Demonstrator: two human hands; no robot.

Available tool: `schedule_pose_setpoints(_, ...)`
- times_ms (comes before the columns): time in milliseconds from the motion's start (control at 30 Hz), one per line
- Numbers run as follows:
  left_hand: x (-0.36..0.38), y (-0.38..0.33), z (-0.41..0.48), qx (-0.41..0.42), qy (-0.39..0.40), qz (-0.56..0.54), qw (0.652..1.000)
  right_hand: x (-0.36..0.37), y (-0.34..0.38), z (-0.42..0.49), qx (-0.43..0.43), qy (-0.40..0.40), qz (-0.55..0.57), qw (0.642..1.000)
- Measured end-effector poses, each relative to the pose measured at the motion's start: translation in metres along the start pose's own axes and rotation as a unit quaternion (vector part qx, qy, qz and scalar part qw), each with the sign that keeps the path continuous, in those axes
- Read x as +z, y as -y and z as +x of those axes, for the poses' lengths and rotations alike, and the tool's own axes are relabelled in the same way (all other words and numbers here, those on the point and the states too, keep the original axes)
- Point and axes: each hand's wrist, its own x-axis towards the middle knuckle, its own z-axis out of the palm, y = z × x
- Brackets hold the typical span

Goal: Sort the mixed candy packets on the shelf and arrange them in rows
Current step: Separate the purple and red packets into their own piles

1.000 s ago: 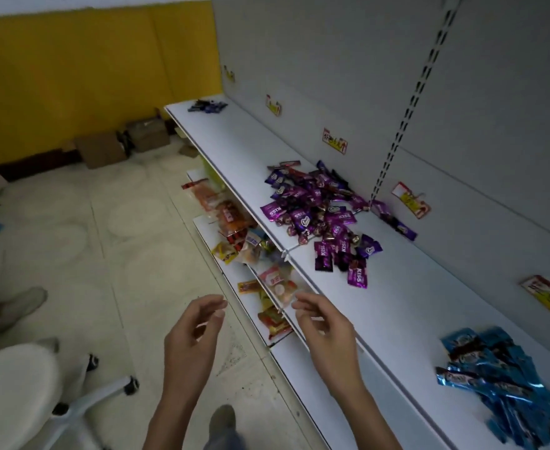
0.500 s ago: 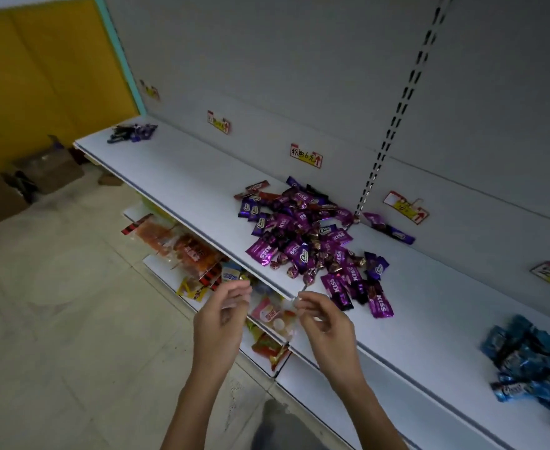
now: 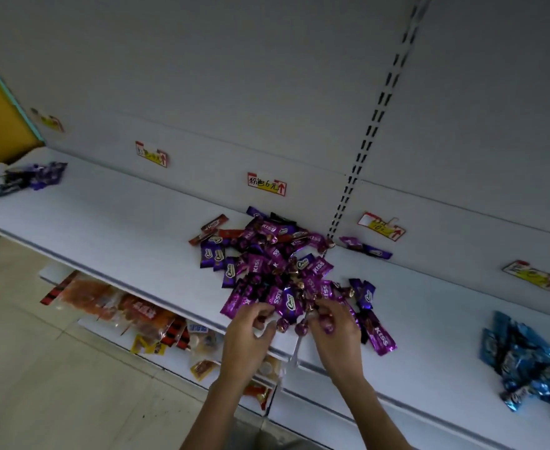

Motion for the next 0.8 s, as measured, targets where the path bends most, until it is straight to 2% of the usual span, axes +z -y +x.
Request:
schedule_pose_setpoints(100,0.002,0.005,0.027,0.022,0.015,0.035,0.999,0.0,-0.003,0.014,0.008,-0.082,-0.017,0.996)
schedule_pose_setpoints(167,0.006,0.005,0.039,0.029,0.049,0.053,0.997,-0.001,-0.006,0.021,0.036,-0.108,-0.026,0.993)
schedule_pose_setpoints(233,0.011,0.006,0.044,0.031,0.066,0.051,0.996,0.002,-0.004,0.023,0.028,-0.127,-0.028,0.991)
schedule_pose_setpoints(300,0.011,0.008,0.046,0.033,0.057,0.037,0.997,0.014,0.005,0.021,-0.034,-0.117,-0.05,0.991)
schedule_pose_setpoints(433,0.006,0.017,0.048,0.039,0.048,0.031,0.998,0.047,0.02,0.018,-0.13,-0.03,-0.128,0.983)
schedule_pose_setpoints(667,-0.001,0.04,0.059,0.079,0.054,0.073,0.993,0.058,-0.006,0.023,-0.174,0.014,-0.249,0.953)
schedule_pose_setpoints(800,-0.007,0.044,0.071,0.065,0.019,0.083,0.994,0.063,-0.012,0.034,-0.173,-0.03,-0.244,0.954)
